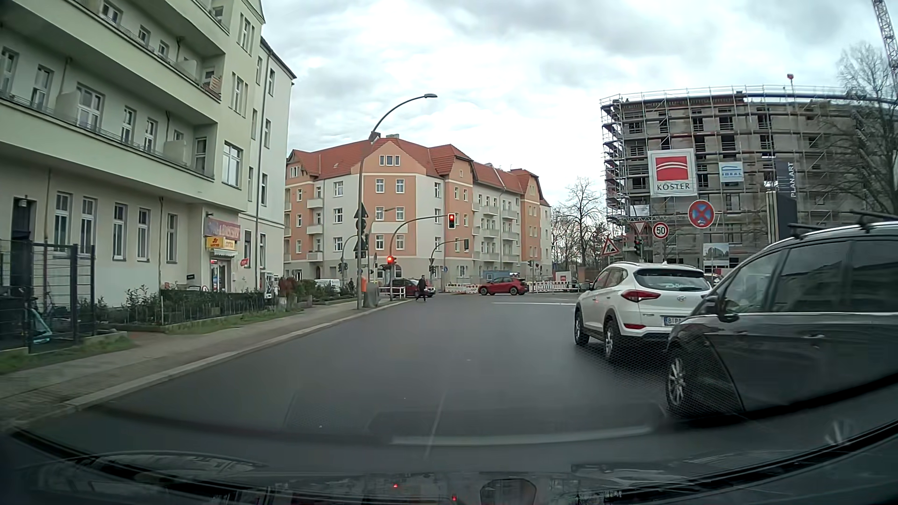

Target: Follow the waypoints while adhering to traffic rules and regulations

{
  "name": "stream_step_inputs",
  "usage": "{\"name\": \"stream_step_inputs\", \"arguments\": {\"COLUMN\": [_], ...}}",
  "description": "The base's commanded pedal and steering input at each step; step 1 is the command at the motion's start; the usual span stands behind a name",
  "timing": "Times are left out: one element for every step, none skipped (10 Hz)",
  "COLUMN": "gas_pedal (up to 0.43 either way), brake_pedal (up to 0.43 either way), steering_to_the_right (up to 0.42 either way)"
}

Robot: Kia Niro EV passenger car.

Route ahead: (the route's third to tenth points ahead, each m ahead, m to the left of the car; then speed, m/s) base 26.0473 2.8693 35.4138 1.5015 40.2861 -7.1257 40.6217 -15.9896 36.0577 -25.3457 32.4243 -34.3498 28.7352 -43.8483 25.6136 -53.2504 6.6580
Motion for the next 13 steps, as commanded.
{"name": "stream_step_inputs", "arguments": {"gas_pedal": [0.000, 0.000, 0.000, 0.000, 0.000, 0.000, 0.000, 0.000, 0.000, 0.000, 0.000, 0.000, 0.000], "brake_pedal": [0.012, 0.012, 0.012, 0.012, 0.012, 0.012, 0.012, 0.012, 0.030, 0.043, 0.098, 0.116, 0.134], "steering_to_the_right": [-0.001, 0.001, 0.004, 0.008, 0.010, 0.015, 0.016, 0.016, 0.018, 0.021, 0.026, 0.029, 0.032]}}
